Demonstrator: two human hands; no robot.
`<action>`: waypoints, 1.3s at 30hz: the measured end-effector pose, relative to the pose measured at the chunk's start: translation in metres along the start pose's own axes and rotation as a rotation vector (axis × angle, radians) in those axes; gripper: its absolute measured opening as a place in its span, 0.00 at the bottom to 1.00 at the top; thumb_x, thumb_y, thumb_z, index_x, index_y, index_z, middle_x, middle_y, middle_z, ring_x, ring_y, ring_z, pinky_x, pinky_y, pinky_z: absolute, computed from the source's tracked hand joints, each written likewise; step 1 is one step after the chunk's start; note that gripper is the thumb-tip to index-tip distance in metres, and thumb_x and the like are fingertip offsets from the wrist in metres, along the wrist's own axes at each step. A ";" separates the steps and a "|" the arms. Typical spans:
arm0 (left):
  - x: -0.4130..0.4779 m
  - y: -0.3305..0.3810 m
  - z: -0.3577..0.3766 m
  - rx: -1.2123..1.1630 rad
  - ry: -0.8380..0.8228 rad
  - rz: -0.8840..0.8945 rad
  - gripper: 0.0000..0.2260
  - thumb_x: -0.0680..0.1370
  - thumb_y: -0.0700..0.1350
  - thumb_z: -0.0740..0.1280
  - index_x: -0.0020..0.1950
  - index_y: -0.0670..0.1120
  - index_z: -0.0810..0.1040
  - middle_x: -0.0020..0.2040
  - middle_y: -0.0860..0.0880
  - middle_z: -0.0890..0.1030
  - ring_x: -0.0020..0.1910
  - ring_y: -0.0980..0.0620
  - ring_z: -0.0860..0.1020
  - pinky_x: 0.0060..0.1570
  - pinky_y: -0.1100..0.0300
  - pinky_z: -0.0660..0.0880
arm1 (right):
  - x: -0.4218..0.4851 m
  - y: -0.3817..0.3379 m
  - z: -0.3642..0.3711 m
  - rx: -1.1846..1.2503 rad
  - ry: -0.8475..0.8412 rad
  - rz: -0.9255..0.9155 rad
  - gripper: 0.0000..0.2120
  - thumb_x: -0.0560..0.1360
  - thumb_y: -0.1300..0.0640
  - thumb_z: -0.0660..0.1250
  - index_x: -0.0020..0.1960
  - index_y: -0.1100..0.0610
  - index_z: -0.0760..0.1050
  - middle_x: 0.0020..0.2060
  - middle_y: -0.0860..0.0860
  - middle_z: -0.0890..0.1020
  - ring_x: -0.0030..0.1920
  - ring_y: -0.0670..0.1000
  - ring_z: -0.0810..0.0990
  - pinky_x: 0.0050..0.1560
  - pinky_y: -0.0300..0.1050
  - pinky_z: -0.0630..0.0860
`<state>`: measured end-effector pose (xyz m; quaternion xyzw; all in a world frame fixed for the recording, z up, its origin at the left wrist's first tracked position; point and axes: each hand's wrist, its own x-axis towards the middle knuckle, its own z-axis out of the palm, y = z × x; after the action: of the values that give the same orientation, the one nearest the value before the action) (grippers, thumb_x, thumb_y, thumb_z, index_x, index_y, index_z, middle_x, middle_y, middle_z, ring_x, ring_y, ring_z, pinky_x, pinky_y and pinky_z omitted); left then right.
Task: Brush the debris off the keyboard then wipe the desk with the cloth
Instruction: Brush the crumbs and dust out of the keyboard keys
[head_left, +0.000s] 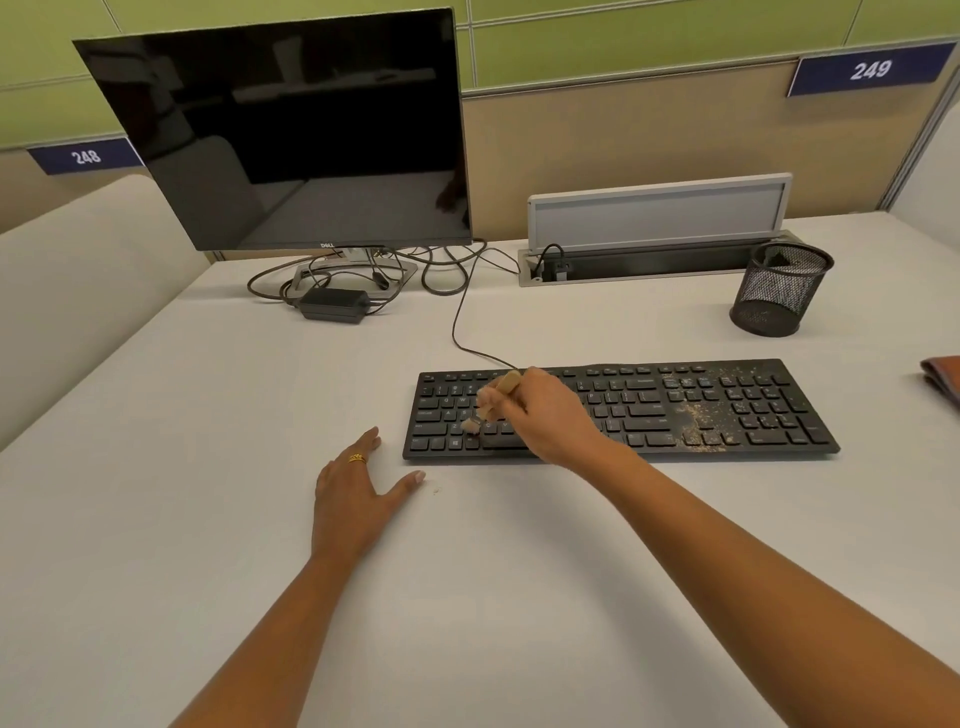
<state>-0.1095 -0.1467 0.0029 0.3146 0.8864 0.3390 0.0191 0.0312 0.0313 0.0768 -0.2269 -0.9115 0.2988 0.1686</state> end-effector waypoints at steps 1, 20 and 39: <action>0.000 0.000 0.000 0.000 0.001 0.001 0.36 0.71 0.58 0.72 0.74 0.46 0.65 0.67 0.50 0.74 0.69 0.49 0.68 0.72 0.52 0.58 | -0.001 0.001 -0.003 -0.014 -0.055 -0.020 0.18 0.80 0.47 0.54 0.50 0.55 0.80 0.34 0.47 0.75 0.42 0.48 0.71 0.38 0.42 0.66; 0.002 0.039 0.036 0.071 -0.024 -0.081 0.44 0.69 0.65 0.69 0.76 0.44 0.57 0.76 0.48 0.61 0.75 0.51 0.57 0.73 0.45 0.44 | -0.014 0.037 -0.053 -0.117 0.066 0.096 0.22 0.81 0.46 0.52 0.38 0.55 0.77 0.32 0.49 0.77 0.31 0.44 0.70 0.32 0.40 0.64; -0.004 0.037 0.043 0.182 -0.012 -0.009 0.43 0.69 0.68 0.66 0.76 0.48 0.56 0.74 0.47 0.64 0.76 0.50 0.56 0.73 0.44 0.45 | -0.036 0.019 -0.018 -0.003 0.068 0.184 0.23 0.81 0.45 0.53 0.48 0.58 0.82 0.27 0.44 0.72 0.29 0.45 0.69 0.32 0.42 0.63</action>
<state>-0.0755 -0.1032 -0.0084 0.3130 0.9149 0.2550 -0.0025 0.0754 0.0347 0.0723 -0.3198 -0.8811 0.3035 0.1711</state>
